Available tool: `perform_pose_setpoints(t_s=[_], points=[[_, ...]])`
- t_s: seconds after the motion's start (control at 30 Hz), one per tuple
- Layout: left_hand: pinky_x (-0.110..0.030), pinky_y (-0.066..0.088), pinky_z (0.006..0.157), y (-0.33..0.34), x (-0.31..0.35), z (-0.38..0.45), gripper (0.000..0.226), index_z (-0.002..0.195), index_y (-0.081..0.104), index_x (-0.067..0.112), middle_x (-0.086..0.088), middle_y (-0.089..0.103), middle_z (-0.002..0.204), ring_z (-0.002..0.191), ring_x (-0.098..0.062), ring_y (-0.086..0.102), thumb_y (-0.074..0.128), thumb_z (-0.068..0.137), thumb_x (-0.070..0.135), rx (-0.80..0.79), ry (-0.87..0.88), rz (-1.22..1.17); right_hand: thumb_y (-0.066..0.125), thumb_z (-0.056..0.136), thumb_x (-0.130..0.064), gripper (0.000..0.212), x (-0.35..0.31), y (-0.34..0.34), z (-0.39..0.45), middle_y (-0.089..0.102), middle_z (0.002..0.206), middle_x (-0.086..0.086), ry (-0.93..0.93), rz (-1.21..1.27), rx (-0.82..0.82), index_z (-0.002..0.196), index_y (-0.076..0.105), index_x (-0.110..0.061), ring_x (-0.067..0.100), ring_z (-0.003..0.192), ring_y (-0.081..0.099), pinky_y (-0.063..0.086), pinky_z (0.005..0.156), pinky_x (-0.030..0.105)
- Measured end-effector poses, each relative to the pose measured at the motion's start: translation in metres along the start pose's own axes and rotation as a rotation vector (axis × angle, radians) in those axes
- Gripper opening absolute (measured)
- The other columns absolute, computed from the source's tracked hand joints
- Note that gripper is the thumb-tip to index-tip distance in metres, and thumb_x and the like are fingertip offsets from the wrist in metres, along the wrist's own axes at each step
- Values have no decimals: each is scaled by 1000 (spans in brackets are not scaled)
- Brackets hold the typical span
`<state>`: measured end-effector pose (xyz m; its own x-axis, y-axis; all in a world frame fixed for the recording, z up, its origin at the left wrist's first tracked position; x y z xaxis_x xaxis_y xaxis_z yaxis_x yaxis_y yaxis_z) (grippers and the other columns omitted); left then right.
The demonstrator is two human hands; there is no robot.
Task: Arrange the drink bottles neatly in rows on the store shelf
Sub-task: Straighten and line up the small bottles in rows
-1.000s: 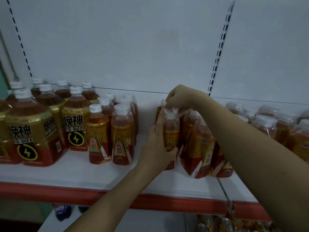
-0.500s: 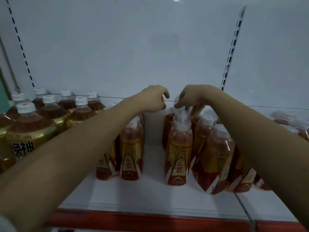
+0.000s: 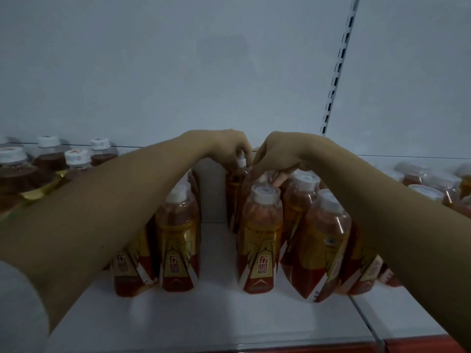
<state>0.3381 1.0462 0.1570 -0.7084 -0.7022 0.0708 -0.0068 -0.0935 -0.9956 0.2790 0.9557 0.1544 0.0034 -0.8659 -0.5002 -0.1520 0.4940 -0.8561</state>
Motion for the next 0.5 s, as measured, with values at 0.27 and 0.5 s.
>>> perform_pose_setpoints(t_s=[0.27, 0.5], points=[[-18, 48, 63, -13, -27, -9, 20, 89, 65, 17, 2, 64, 90, 73, -7, 59, 73, 82, 1, -41, -55, -26, 87, 76, -30, 45, -30, 9, 12, 78, 76, 9, -43, -40, 46, 107, 73, -1, 18, 67, 77, 59, 93, 41], [-44, 54, 79, -10, -36, -17, 22, 89, 68, 14, -6, 66, 90, 85, -25, 62, 83, 73, 13, -31, -47, 132, 89, 70, -33, 41, -54, 25, 19, 78, 74, 10, -100, -91, 94, 89, 68, -4, 20, 69, 78, 58, 95, 46]])
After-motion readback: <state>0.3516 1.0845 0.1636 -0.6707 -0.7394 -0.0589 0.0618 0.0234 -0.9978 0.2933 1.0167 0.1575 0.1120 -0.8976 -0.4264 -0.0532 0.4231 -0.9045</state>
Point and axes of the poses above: each hand's wrist, its own z-axis towards the middle knuckle, its own y-axis out of the palm, x = y × z, the point moved 7 cm from there along z, towards the middle knuckle
